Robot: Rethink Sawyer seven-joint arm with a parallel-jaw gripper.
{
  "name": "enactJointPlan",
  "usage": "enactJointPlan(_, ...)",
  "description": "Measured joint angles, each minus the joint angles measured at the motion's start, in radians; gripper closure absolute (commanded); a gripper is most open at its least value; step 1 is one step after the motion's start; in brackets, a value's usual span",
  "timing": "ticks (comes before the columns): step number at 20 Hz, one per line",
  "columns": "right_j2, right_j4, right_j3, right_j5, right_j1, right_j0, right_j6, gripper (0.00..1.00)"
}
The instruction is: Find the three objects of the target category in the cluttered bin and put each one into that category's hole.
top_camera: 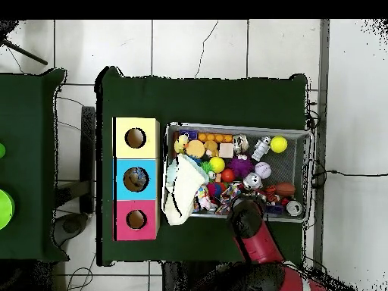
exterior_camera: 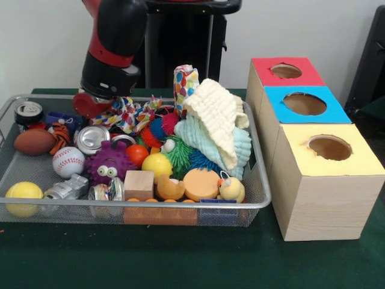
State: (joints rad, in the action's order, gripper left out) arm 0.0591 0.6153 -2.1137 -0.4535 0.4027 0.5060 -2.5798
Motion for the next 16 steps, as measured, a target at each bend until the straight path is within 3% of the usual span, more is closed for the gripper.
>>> enactJointPlan(16,0.029,0.011,0.054,-0.059,-0.047,-0.042,0.000,1.00)
